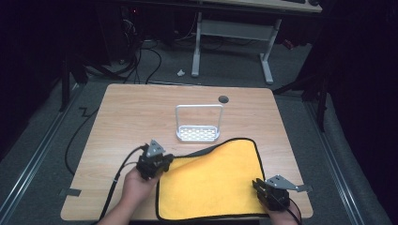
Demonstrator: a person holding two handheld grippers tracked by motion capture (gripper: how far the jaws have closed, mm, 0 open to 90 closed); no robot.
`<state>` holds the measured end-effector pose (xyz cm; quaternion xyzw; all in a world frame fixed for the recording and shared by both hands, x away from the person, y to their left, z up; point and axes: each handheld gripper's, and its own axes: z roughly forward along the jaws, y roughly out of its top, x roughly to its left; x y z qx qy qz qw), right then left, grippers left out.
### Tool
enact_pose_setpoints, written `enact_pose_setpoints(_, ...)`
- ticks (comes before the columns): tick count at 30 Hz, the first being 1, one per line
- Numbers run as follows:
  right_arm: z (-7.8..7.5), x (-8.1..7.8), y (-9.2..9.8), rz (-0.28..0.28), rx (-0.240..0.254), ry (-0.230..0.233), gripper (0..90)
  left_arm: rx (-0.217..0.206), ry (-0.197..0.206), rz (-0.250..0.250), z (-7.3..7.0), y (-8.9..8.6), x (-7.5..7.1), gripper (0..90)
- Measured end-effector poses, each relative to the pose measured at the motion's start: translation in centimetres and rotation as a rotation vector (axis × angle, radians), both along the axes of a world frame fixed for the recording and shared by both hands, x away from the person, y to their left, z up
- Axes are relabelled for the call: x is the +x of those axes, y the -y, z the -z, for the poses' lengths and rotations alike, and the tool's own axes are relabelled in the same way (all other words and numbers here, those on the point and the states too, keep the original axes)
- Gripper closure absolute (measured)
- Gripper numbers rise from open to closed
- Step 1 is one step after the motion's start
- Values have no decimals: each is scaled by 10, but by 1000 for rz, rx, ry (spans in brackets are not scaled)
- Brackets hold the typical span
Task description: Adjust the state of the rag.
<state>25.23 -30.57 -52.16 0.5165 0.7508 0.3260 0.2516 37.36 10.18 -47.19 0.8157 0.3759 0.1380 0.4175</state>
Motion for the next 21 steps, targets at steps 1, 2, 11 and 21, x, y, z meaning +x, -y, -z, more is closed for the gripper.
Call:
enact_pose_setpoints(1,0,0,0,-2,1,1,775,5,-2,-14,-1,-3,7,853)
enact_pose_setpoints(2,0,0,0,-2,2,1,775,5,-2,-14,-1,-3,7,853)
enact_pose_setpoints(11,0,-1,-1,-14,4,1,767,-71,-87,-125,17,-27,61,602)
enact_pose_setpoints(21,-7,-5,-32,-114,22,20,744,-34,-136,-135,50,-15,65,492)
